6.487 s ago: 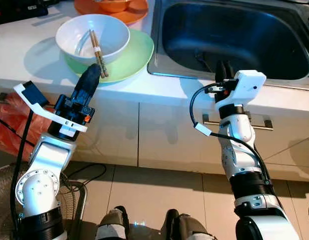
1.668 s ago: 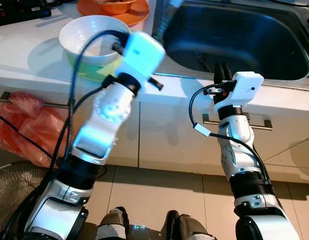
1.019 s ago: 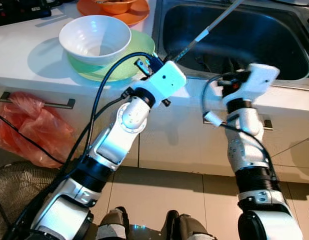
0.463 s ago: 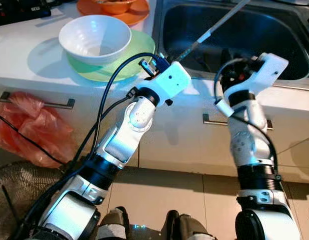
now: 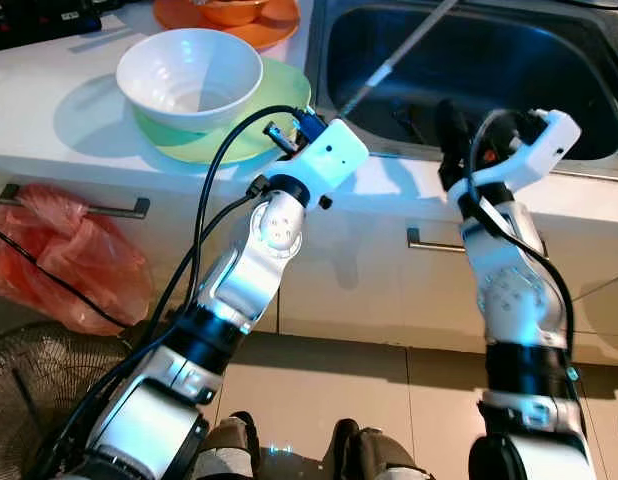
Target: Kitchen organization
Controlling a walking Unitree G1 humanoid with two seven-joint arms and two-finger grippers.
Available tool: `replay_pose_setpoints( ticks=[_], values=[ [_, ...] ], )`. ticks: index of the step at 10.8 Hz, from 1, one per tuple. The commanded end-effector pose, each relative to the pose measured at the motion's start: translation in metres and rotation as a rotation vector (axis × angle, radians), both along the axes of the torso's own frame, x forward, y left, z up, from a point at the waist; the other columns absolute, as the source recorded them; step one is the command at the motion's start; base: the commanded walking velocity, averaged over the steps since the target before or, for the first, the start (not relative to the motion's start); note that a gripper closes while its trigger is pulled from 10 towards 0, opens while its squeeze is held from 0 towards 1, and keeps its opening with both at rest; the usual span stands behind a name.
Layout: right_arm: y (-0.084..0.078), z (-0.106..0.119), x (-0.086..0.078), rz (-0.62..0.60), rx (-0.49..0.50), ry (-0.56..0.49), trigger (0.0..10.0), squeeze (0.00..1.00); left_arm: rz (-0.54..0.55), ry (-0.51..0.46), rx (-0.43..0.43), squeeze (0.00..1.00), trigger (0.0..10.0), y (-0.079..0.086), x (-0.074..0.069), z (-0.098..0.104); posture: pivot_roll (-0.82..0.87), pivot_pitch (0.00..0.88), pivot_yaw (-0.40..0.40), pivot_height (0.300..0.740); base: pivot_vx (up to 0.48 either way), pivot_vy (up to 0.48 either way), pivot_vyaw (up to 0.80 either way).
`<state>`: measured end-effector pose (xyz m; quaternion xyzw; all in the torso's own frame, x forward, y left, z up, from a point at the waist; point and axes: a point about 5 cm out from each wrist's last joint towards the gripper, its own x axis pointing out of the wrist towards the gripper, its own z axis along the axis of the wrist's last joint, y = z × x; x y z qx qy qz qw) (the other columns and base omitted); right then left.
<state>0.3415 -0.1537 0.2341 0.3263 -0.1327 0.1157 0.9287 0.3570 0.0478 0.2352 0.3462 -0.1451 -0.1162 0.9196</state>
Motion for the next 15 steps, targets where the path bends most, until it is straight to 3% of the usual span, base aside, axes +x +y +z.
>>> replay_pose_setpoints(
  ticks=[1,3,5,7,15],
  values=[
    [0.001,0.005,-0.007,0.053,0.035,-0.028,10.0,0.00,0.013,0.009,0.012,0.00,10.0,-0.003,0.001,-0.001,0.12,0.232,-0.033,0.740,0.000,0.000,0.00],
    [0.004,0.021,-0.013,0.115,0.114,-0.078,10.0,0.00,-0.002,0.025,0.080,0.00,10.0,-0.005,0.000,-0.007,0.12,0.230,-0.031,0.740,0.000,0.000,0.00],
    [0.006,0.033,-0.018,0.164,0.185,-0.124,10.0,0.00,-0.015,0.036,0.091,0.00,10.0,-0.007,-0.001,-0.009,0.12,0.226,-0.030,0.740,0.000,0.000,0.00],
    [0.008,0.041,-0.024,0.197,0.190,-0.155,10.0,0.00,-0.038,0.041,0.093,0.00,10.0,-0.011,-0.004,-0.011,0.11,0.223,-0.028,0.740,0.000,0.000,0.00],
    [0.014,0.034,-0.019,0.223,0.242,-0.131,10.0,0.00,-0.139,0.035,0.133,0.00,10.0,-0.023,-0.011,-0.011,0.12,0.228,-0.038,0.740,0.000,0.000,0.00]
  ],
)
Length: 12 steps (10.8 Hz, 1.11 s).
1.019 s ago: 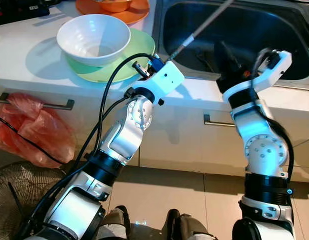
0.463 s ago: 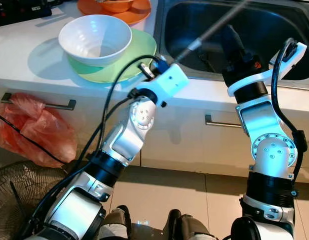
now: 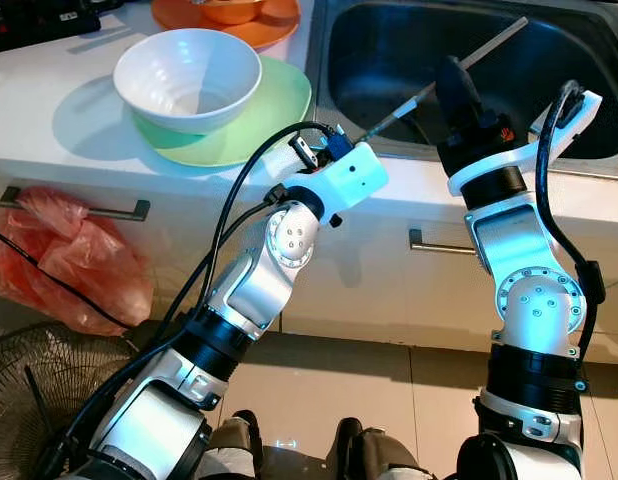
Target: Kitchen organization
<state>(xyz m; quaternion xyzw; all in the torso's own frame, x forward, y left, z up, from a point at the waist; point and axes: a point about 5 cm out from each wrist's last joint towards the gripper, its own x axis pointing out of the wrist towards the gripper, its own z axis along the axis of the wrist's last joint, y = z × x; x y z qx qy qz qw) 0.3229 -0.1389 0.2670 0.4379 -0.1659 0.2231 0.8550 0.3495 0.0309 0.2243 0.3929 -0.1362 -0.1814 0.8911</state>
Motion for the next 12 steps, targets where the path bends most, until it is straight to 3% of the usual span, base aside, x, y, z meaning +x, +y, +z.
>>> replay_pose_setpoints(
  ticks=[1,9,10,11,12],
  values=[
    [-0.001,0.000,0.000,-0.007,0.009,0.000,10.0,0.00,-0.034,-0.010,0.002,0.00,10.0,-0.006,-0.004,0.001,0.13,0.229,-0.039,0.740,0.000,0.000,0.00],
    [-0.003,-0.002,0.013,-0.062,0.076,0.042,10.0,0.00,-0.116,-0.039,0.029,0.00,10.0,-0.013,-0.009,0.001,0.13,0.227,-0.043,0.740,0.000,0.000,0.00],
    [-0.004,-0.001,0.014,-0.067,0.079,0.040,3.7,0.00,-0.128,-0.035,0.032,0.00,10.0,-0.015,-0.010,0.000,0.13,0.227,-0.043,0.740,0.000,0.000,0.00],
    [-0.005,-0.001,0.014,-0.075,0.093,0.038,0.0,0.00,-0.134,-0.036,0.027,0.00,10.0,-0.016,-0.010,0.000,0.13,0.225,-0.044,0.740,0.000,0.000,0.00],
    [-0.005,-0.001,0.014,-0.075,0.093,0.035,0.0,0.00,-0.132,-0.037,0.026,0.00,10.0,-0.015,-0.010,0.000,0.13,0.225,-0.044,0.740,0.000,0.000,0.00]
  ],
)
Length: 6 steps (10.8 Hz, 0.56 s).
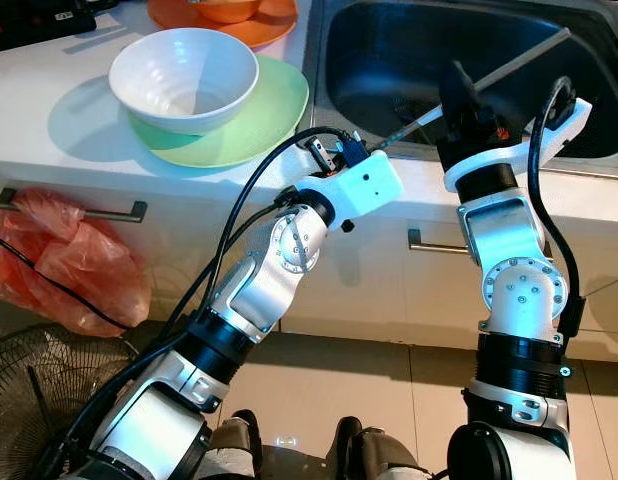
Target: Kitchen organization
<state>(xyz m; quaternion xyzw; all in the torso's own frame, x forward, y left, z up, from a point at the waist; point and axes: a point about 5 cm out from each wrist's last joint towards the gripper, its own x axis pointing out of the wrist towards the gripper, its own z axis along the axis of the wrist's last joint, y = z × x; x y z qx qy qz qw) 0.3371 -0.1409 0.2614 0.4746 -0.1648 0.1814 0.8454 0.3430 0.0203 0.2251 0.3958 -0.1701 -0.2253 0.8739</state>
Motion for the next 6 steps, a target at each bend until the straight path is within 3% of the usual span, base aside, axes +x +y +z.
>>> replay_pose_setpoints(
  ticks=[1,6],
  values=[
    [-0.0032,0.0044,-0.0001,-0.023,0.009,-0.019,0.0,0.00,-0.018,-0.007,0.007,0.00,10.0,-0.0036,-0.0027,-0.0005,0.13,0.225,-0.044,0.740,0.000,0.000,0.00],
    [-0.0043,0.0051,0.0006,-0.027,0.024,-0.021,0.0,0.00,0.007,-0.016,0.016,0.00,10.0,-0.0002,0.0003,0.0000,0.13,0.224,-0.041,0.740,0.000,0.000,0.00]
  ],
)
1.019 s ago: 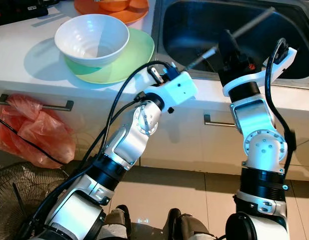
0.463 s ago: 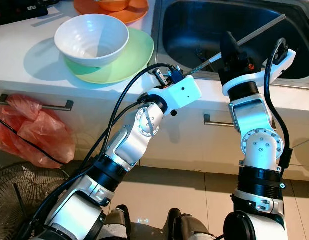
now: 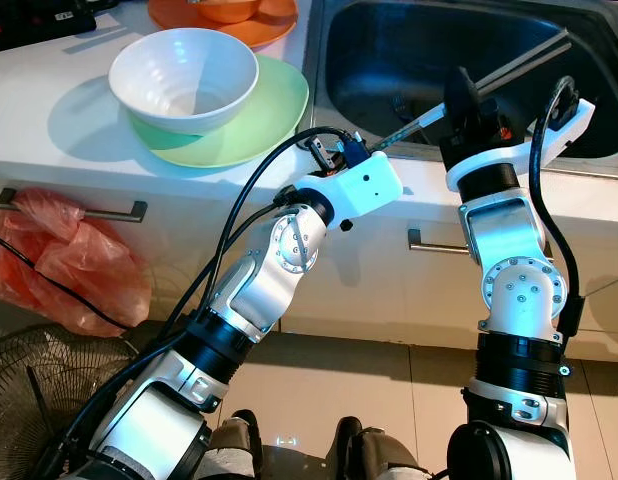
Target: Kitchen organization
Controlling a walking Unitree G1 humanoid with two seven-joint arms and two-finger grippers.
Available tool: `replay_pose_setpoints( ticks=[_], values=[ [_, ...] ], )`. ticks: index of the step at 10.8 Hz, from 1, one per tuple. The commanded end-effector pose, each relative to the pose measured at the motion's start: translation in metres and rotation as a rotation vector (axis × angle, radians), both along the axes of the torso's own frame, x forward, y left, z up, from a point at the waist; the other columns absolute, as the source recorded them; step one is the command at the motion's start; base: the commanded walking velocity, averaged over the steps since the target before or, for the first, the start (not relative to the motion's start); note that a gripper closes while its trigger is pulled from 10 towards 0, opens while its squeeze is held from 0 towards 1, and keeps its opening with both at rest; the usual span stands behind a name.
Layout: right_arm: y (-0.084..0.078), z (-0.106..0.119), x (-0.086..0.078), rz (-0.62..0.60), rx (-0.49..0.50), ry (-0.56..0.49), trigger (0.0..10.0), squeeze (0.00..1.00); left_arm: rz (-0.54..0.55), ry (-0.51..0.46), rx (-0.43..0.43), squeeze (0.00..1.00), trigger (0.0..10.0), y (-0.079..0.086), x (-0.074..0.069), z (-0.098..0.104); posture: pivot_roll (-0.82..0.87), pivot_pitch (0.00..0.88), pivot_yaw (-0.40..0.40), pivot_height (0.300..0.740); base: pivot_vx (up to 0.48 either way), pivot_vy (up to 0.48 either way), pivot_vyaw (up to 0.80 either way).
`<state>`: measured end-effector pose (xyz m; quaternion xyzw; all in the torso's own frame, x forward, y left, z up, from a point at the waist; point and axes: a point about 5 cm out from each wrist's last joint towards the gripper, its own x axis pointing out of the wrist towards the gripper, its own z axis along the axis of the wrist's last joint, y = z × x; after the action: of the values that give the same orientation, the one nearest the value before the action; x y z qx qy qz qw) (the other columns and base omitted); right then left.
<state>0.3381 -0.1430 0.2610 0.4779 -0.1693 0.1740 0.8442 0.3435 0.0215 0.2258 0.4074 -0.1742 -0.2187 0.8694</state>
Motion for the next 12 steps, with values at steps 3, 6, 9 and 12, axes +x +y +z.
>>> replay_pose_setpoints(
  ticks=[3,6,9,12],
  values=[
    [-0.003,0.005,0.000,-0.014,0.024,-0.015,0.0,0.00,0.003,-0.013,0.017,0.00,10.0,0.000,0.000,0.000,0.13,0.222,-0.041,0.740,0.000,0.000,0.00],
    [-0.004,0.005,0.002,-0.017,0.027,-0.011,0.0,0.00,0.014,-0.018,0.043,1.00,10.0,0.002,0.002,-0.002,0.13,0.219,-0.043,0.740,0.000,0.000,0.00],
    [-0.007,0.004,0.003,-0.036,0.031,-0.002,0.0,0.00,0.011,-0.037,0.072,1.00,10.0,0.002,0.002,-0.003,0.14,0.221,-0.046,0.740,0.000,0.000,0.00],
    [-0.019,0.005,0.005,-0.080,0.029,0.000,0.0,0.00,0.027,-0.055,0.085,1.00,10.0,0.004,0.003,-0.002,0.14,0.222,-0.047,0.740,0.000,0.000,0.00]
  ],
)
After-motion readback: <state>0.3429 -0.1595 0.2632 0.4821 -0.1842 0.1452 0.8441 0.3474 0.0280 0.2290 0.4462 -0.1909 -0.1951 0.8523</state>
